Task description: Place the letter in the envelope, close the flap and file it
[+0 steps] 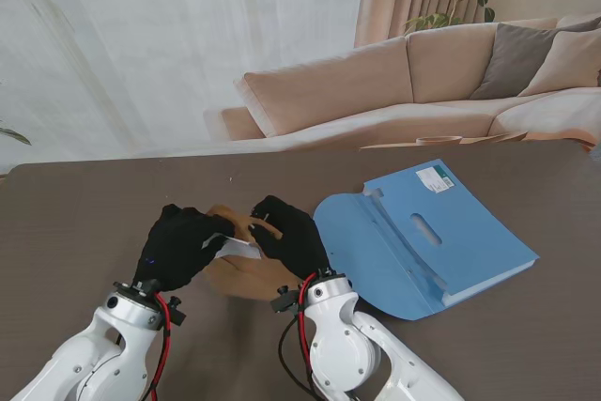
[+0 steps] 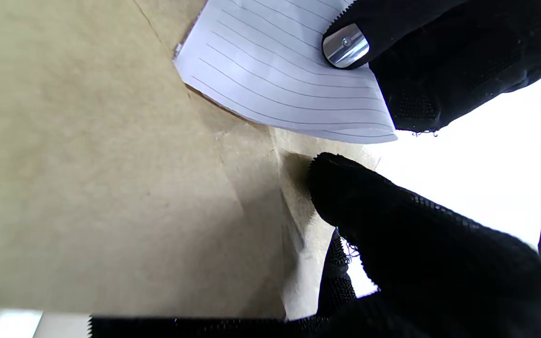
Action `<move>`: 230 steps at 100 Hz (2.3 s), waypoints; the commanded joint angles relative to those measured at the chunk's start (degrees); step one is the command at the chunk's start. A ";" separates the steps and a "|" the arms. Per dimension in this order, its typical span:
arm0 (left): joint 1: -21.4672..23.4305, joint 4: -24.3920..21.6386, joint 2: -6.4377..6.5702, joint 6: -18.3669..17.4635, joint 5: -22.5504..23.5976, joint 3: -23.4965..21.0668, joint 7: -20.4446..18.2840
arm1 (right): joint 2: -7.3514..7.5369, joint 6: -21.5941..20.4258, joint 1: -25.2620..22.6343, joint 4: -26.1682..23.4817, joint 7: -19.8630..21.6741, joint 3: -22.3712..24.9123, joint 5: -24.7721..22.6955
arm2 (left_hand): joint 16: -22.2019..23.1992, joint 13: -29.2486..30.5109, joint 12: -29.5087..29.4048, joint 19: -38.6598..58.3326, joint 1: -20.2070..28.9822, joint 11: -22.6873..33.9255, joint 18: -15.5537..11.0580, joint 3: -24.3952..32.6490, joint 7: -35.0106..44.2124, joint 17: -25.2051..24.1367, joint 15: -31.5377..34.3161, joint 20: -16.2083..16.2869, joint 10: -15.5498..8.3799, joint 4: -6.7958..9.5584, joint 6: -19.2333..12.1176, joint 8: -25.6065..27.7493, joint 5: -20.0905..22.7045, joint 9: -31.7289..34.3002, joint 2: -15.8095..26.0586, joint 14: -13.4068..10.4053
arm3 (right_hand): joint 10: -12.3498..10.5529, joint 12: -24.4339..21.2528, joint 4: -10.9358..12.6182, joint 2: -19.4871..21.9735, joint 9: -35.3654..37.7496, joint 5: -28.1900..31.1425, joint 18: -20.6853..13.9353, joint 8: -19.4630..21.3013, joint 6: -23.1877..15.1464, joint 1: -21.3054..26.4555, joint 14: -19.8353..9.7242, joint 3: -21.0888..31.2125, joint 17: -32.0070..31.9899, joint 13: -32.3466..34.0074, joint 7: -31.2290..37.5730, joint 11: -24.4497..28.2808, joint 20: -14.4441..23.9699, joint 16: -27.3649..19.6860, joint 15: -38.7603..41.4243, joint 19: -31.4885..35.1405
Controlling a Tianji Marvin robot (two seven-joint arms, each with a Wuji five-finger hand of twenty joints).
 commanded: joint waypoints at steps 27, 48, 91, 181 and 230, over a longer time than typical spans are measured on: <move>0.14 -0.36 0.02 -2.22 -0.16 0.62 -3.11 | -0.48 -0.33 -0.28 -0.84 1.03 -0.14 0.86 | -1.12 0.51 -1.47 1.56 3.35 1.25 0.21 1.05 5.22 -0.23 0.98 0.62 0.83 0.80 0.35 0.99 0.48 0.15 0.04 0.62 | -0.88 0.58 3.48 1.62 -1.19 -0.35 -0.63 2.17 -1.80 2.29 0.85 2.00 1.20 0.90 3.34 1.85 -0.28 0.69 2.25 7.50; -0.13 -0.51 0.40 -2.19 1.72 1.75 -3.53 | -0.49 -0.53 -0.22 -0.85 1.07 -0.23 0.88 | -1.26 0.66 -1.67 1.58 3.19 1.17 0.21 1.03 4.83 -0.24 0.80 0.57 0.78 0.81 0.23 0.44 0.72 0.41 -0.16 0.58 | -0.88 0.58 3.57 1.60 -1.18 -0.33 -0.62 2.21 -1.87 2.28 0.87 1.95 1.20 0.94 3.34 1.88 -0.26 0.67 2.27 7.49; -1.05 0.54 0.80 -1.31 5.89 2.67 -0.96 | -0.41 -0.56 -0.48 -1.08 1.15 -0.18 0.77 | -2.29 0.82 -2.24 0.79 1.83 -0.28 -0.16 2.27 4.47 0.03 -1.38 -0.07 -0.60 1.00 0.61 0.62 -1.63 0.37 -3.94 0.45 | -0.85 0.59 3.70 1.57 -1.16 -0.28 -0.61 2.29 -1.91 2.36 0.95 1.98 1.23 0.94 3.30 1.85 -0.23 0.65 2.28 7.50; -4.89 6.24 1.70 -11.20 12.23 2.03 10.33 | -0.52 -0.61 -0.23 -1.11 1.46 -0.33 1.56 | 0.25 -1.10 3.95 -1.33 -2.13 -2.90 -2.83 8.09 6.59 -1.21 -5.43 -0.65 -4.98 -0.31 -9.09 -1.79 7.14 -1.73 -9.04 -3.21 | -0.91 0.62 4.13 1.74 -1.10 -0.21 -0.55 2.67 -1.99 2.42 0.99 2.06 1.28 0.95 3.39 1.91 -0.19 0.63 2.31 7.52; -5.85 8.68 1.03 -10.58 9.94 2.68 12.92 | -0.62 -2.02 -0.69 -2.21 4.11 0.45 8.26 | 0.97 -1.55 4.69 -1.27 -2.57 -1.94 -3.31 9.42 7.49 -1.19 -4.53 -0.66 -4.24 -0.83 -8.28 -2.16 5.76 -2.52 -8.58 -3.19 | -1.55 1.65 5.34 4.58 -1.95 -0.99 -0.22 4.64 -1.67 3.92 0.95 0.79 1.48 0.74 4.74 3.48 0.12 1.13 3.33 7.88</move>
